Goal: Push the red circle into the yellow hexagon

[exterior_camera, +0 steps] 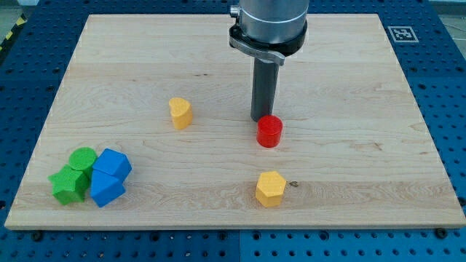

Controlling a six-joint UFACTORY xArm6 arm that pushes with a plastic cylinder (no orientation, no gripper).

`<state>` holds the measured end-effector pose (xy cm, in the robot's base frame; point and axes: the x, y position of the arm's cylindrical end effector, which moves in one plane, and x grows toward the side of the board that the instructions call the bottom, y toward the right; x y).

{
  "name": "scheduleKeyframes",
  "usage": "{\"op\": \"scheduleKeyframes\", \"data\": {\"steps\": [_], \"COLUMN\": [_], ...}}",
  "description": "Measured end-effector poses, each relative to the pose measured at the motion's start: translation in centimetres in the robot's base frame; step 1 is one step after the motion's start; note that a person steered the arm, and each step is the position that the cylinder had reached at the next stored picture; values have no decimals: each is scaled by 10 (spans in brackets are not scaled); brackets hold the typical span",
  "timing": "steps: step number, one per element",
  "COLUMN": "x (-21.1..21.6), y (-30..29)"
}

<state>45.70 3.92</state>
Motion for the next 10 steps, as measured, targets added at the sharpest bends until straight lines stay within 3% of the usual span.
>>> {"op": "scheduleKeyframes", "data": {"steps": [2, 8, 10], "x": [10, 32, 50], "y": [-36, 58, 66]}}
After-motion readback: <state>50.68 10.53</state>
